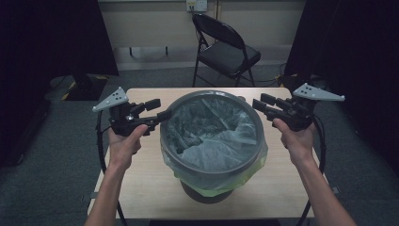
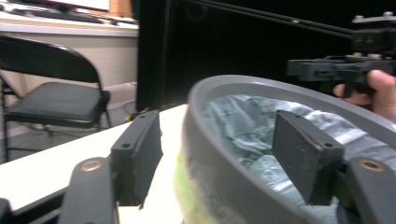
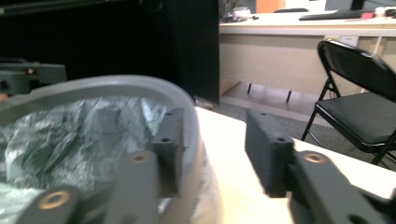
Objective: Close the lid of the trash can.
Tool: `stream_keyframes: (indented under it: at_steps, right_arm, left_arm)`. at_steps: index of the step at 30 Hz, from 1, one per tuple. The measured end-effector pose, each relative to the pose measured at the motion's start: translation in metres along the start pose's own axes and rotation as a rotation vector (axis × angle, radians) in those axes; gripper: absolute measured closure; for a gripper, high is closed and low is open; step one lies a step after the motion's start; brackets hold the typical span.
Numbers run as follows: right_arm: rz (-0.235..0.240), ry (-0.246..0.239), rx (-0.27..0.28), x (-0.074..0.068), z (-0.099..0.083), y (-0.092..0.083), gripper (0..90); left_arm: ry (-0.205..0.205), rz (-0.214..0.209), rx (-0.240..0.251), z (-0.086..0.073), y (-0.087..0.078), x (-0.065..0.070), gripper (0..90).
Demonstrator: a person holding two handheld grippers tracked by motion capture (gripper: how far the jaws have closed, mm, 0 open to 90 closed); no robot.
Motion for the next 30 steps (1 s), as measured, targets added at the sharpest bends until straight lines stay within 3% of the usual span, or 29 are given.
stream_keyframes:
  at_steps: [4,8,13,19,24,30]
  right_arm:
    - [-0.041,-0.001,-0.005,0.008,-0.004,-0.006,45.1]
    - [-0.077,0.001,-0.011,0.014,-0.011,-0.012,38.6]
    - [-0.117,0.005,-0.033,0.024,-0.024,-0.018,31.7]
    - [-0.157,-0.01,-0.066,0.031,-0.045,-0.022,28.1]
    - [-0.187,-0.013,-0.124,0.038,-0.066,-0.026,29.5]
    - [-0.21,0.017,-0.143,0.047,-0.088,-0.035,24.8]
  left_arm:
    - [-0.015,0.033,0.026,-0.002,-0.013,-0.009,27.0]
    - [-0.011,0.071,-0.013,-0.012,-0.021,-0.017,19.8]
    - [-0.04,0.099,-0.045,-0.034,-0.025,-0.028,15.7]
    - [-0.053,0.148,-0.137,-0.069,-0.022,-0.034,15.9]
    - [-0.019,0.171,-0.202,-0.091,-0.019,-0.036,16.3]
    - [0.005,0.211,-0.276,-0.112,-0.016,-0.037,16.5]
Point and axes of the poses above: each handheld gripper's, and its own axes: y roughly forward along the jaws, z roughly out of its top, x roughly to its right, the point moved 5 cm from there along y, roughly forward along the jaws, and after that the axes turned 1 degree about -z, right-handed, at the moved point
